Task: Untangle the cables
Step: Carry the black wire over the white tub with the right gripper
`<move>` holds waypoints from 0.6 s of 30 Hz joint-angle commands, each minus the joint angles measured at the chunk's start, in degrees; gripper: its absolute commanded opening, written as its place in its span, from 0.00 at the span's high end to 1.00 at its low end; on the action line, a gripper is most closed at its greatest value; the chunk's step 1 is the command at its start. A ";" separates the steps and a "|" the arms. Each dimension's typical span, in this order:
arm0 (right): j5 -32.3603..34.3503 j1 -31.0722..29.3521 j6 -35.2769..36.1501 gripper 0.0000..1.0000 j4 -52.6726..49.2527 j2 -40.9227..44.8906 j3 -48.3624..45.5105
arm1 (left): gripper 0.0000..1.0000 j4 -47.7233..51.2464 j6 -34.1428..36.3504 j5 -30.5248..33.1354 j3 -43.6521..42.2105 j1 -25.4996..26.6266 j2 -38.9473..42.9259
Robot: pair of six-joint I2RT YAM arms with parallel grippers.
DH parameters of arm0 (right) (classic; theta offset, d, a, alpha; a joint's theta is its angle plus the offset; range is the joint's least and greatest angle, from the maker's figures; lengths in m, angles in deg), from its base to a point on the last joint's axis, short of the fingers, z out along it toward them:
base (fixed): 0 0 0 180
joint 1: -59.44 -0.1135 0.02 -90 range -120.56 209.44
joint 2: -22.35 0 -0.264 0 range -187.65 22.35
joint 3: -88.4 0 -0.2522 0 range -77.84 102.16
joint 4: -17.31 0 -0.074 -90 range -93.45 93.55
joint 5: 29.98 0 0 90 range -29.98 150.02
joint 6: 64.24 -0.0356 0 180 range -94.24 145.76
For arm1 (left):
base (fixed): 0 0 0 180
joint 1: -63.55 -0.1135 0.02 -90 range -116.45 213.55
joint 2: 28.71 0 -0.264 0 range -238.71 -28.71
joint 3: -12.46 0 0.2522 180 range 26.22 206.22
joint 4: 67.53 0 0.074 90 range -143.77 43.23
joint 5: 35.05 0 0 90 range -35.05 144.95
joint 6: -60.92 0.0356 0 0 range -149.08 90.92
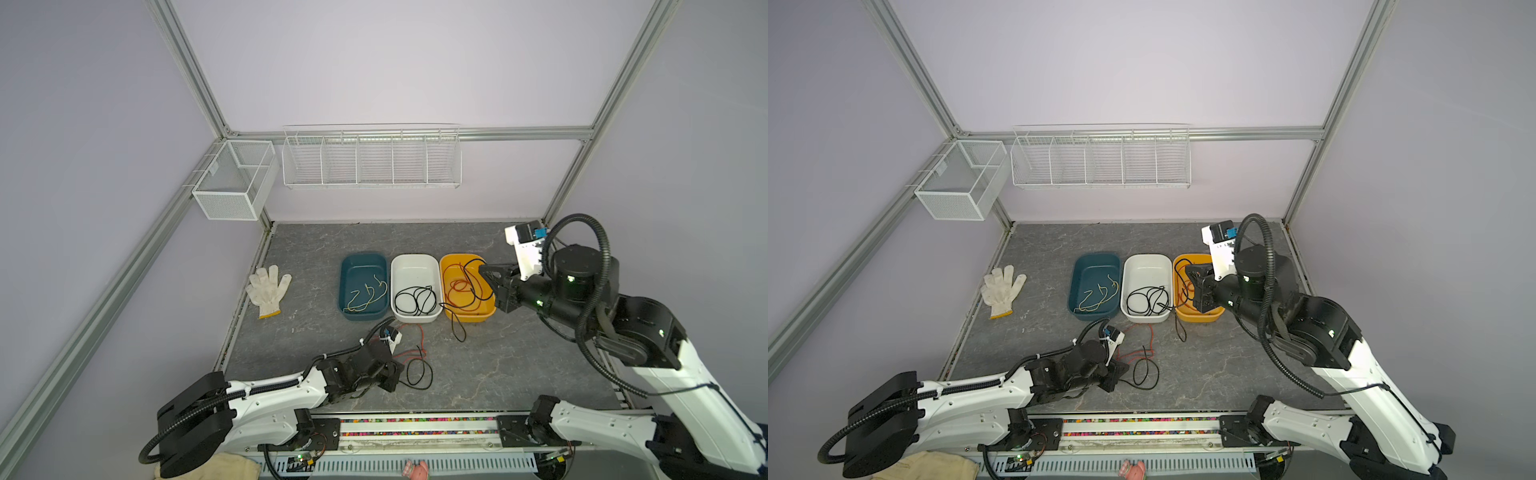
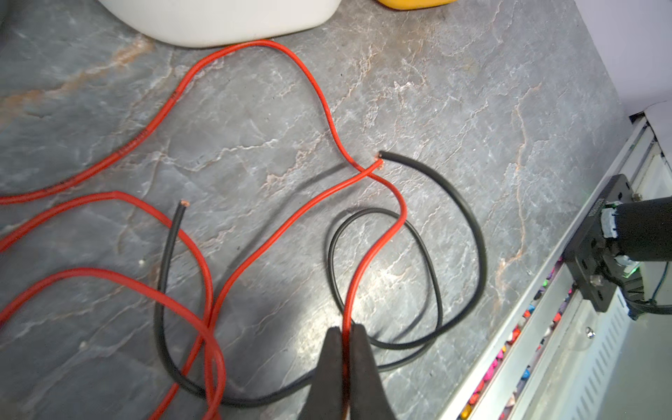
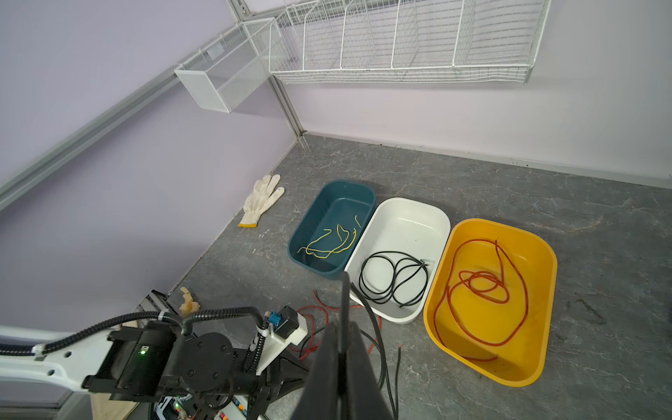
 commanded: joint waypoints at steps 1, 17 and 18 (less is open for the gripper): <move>-2.93 0.94 2.23 0.93 2.76 -1.48 0.71 | 1.00 1.25 -0.68 1.68 -1.66 0.17 1.92; -13.79 9.85 2.71 0.94 9.32 -18.05 5.19 | 1.00 -0.22 -2.41 3.60 -6.64 0.15 11.91; -14.65 10.45 2.30 0.93 10.15 -18.99 5.10 | 1.00 -0.10 -2.62 3.57 -6.69 0.13 12.13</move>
